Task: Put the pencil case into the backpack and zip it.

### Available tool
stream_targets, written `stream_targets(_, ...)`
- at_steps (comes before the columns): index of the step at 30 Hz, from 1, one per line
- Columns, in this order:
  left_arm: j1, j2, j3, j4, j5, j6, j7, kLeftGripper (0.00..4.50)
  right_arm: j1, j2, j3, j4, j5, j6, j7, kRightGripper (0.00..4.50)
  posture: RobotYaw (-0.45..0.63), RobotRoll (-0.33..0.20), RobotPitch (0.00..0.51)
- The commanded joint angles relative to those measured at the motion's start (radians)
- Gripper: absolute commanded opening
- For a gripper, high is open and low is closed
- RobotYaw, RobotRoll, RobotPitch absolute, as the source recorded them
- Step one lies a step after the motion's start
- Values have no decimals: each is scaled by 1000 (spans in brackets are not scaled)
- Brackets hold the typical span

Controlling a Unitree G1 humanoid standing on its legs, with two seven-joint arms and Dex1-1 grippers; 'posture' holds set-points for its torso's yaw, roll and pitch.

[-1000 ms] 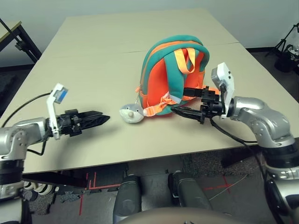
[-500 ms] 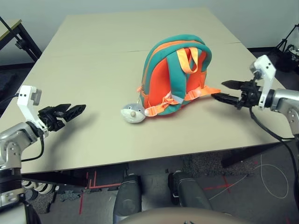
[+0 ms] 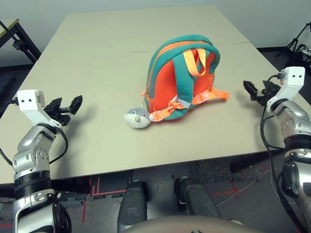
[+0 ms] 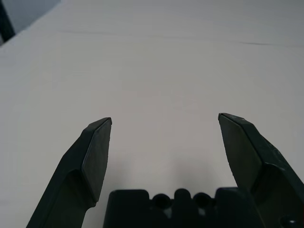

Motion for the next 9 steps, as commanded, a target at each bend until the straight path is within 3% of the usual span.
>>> stream_targets(1, 26, -24, 22, -4, 42, -56, 81, 4500, -10, 24, -12, 48, -29, -100, -50, 4468, 3, 0, 94)
stream_targets(9, 48, -49, 35, 1, 60, -111, 173, 4500, -47, 66, -16, 111, -18, -133, -21, 4468, 25, 0, 89)
